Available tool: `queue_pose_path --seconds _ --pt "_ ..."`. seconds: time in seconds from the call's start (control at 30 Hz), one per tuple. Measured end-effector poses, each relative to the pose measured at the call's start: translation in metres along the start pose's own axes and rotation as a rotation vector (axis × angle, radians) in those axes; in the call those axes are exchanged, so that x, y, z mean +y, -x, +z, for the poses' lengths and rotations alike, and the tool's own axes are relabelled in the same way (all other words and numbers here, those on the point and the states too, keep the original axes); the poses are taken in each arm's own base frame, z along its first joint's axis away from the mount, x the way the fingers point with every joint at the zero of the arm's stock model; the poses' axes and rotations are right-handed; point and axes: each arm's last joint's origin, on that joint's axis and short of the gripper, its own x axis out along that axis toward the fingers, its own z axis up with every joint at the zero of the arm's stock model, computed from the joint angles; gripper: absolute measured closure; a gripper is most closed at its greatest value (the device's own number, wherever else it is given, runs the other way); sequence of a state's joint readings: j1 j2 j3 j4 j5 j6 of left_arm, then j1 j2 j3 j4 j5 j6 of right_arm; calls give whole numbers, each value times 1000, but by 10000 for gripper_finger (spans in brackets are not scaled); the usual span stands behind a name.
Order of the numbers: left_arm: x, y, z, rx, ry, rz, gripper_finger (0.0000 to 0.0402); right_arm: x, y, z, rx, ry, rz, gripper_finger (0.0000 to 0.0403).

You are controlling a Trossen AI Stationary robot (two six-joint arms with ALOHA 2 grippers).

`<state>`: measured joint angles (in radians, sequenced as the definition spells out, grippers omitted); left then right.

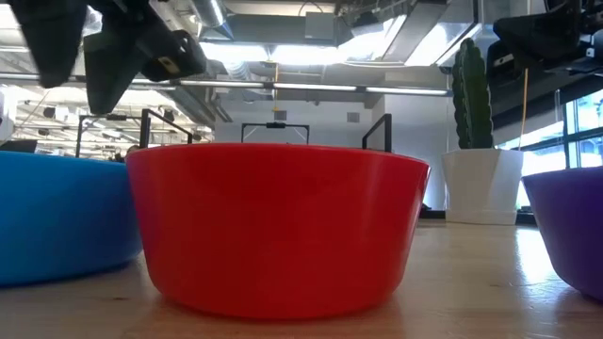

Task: Pick & Place Mini bowls
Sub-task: Stack the blue bowl on top of the blue bowls on the shelf

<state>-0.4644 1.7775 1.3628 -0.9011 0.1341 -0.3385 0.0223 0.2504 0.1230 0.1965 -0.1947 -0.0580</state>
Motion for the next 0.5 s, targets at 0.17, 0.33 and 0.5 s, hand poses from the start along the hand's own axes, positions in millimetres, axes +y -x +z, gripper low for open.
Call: queue_pose_path --seconds 0.17,0.33,0.5 --pt "1 -13 0 57 20 61 225 0 0 -2 18 -4 1 396" --pt "12 -27 -1 116 46 139 192 0 0 -3 29 -10 2 394" --pt "21 -32 3 122 45 157 177 0 0 -3 30 -11 2 390"
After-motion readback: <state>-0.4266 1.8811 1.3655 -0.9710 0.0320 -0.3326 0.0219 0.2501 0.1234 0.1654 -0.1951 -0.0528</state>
